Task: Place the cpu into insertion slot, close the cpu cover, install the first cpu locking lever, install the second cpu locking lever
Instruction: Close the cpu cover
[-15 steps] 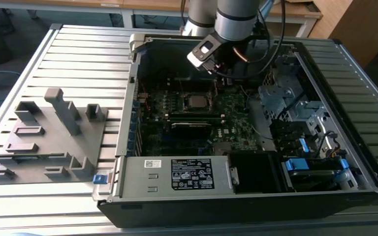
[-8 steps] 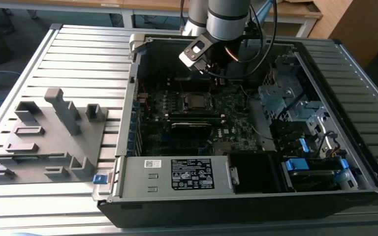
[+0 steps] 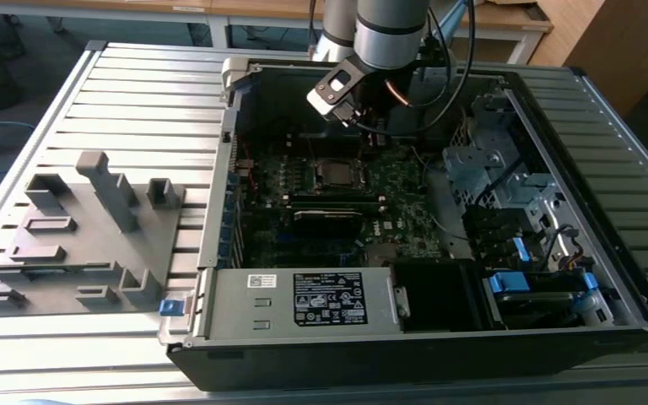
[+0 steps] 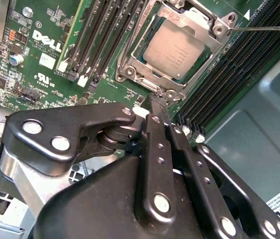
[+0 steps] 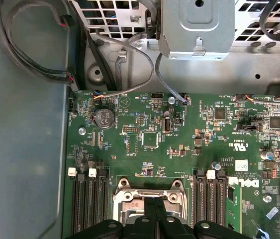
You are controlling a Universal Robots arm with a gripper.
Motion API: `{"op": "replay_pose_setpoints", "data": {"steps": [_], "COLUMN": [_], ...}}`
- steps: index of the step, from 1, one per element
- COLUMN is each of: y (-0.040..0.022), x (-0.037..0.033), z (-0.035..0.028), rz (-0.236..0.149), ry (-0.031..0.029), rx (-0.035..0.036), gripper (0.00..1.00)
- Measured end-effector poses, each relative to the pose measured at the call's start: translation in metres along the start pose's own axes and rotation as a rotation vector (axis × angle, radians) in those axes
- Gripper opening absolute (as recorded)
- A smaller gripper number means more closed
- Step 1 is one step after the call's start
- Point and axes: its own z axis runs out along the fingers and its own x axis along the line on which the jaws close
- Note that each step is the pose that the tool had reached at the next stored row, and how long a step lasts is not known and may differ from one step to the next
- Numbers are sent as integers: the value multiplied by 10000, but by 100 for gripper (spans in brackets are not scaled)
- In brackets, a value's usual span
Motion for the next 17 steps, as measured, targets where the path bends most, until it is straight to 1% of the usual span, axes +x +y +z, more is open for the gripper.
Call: {"op": "replay_pose_setpoints", "data": {"steps": [3, 6, 8, 9, 13, 14, 15, 17], "y": [0, 0, 0, 0, 0, 0, 0, 0], "x": [0, 0, 0, 0, 0, 0, 0, 0], "z": [1, 1, 1, 1, 1, 1, 2, 2], "rz": [1, 1, 2, 2, 2, 2, 1, 3], "ry": [1, 2, 1, 1, 2, 3, 5, 4], "rx": [28, 99, 168, 187, 213, 233, 265, 352], "gripper": [11, 11, 11, 11, 11, 11, 11, 11]}}
